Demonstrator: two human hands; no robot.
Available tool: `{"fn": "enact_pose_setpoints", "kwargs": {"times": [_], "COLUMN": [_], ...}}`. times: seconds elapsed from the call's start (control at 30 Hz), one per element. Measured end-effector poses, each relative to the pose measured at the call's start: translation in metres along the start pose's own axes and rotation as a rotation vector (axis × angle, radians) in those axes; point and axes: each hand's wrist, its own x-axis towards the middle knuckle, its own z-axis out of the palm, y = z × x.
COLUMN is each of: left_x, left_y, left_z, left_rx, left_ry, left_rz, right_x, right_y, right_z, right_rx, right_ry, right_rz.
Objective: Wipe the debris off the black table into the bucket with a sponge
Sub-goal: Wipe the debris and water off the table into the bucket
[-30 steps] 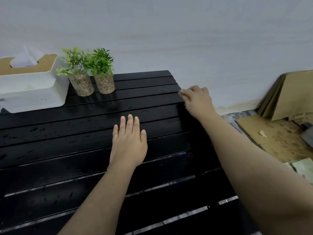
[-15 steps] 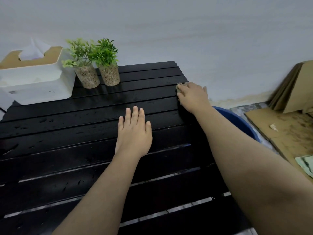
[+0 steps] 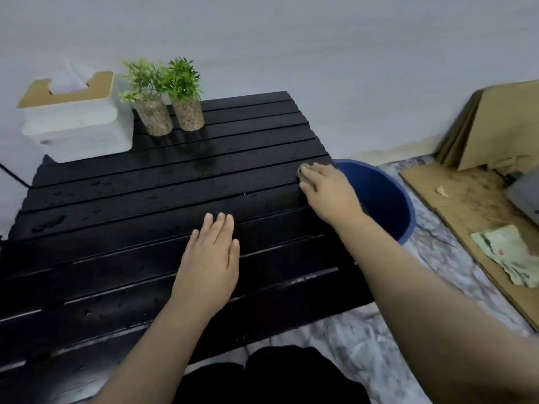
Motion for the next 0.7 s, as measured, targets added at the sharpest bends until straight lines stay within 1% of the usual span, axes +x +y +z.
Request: {"fn": "enact_pose_setpoints", "kwargs": {"times": [0.1, 0.13, 0.17, 0.2, 0.23, 0.33, 0.37, 0.4, 0.43, 0.5, 0.57, 0.6, 0.63, 0.7], "left_x": [-0.034, -0.037, -0.039, -0.041, -0.042, -0.042, -0.042, -0.042, -0.04, -0.039, -0.039, -0.04, -0.04, -0.04], "left_y": [0.003, 0.003, 0.004, 0.004, 0.004, 0.001, 0.0, -0.001, -0.001, -0.002, -0.002, -0.003, -0.002, -0.001], "left_z": [0.002, 0.004, 0.006, 0.008, 0.01, 0.015, 0.016, 0.017, 0.018, 0.019, 0.019, 0.019, 0.019, 0.016], "left_rx": [0.048, 0.052, 0.051, 0.052, 0.058, 0.086, 0.095, 0.102, 0.103, 0.095, 0.095, 0.1, 0.1, 0.058], "left_ry": [0.008, 0.008, 0.0, -0.012, -0.019, -0.016, -0.014, -0.012, -0.011, -0.011, -0.011, -0.013, -0.017, -0.024], "left_rz": [-0.03, -0.038, -0.041, -0.042, -0.04, -0.03, -0.026, -0.021, -0.017, -0.015, -0.016, -0.019, -0.021, -0.013], "right_x": [-0.061, -0.078, -0.085, -0.086, -0.084, -0.078, -0.081, -0.086, -0.094, -0.116, -0.139, -0.144, -0.147, -0.15], "right_y": [-0.048, -0.05, -0.043, -0.029, -0.011, 0.036, 0.035, 0.021, 0.002, -0.038, -0.052, -0.044, -0.027, 0.009], "right_z": [0.021, 0.02, 0.014, 0.005, -0.003, -0.025, -0.024, -0.019, -0.008, 0.012, 0.018, 0.011, 0.003, -0.014], "right_rx": [0.088, 0.102, 0.096, 0.071, 0.034, -0.016, -0.014, -0.03, -0.04, 0.009, 0.066, 0.079, 0.06, -0.028], "right_ry": [-0.097, -0.122, -0.125, -0.105, -0.081, 0.07, 0.113, 0.142, 0.152, 0.11, 0.023, 0.001, 0.014, 0.094], "right_rz": [-0.321, -0.41, -0.445, -0.412, -0.325, 0.072, 0.148, 0.153, 0.098, -0.09, -0.26, -0.281, -0.251, -0.068]}}
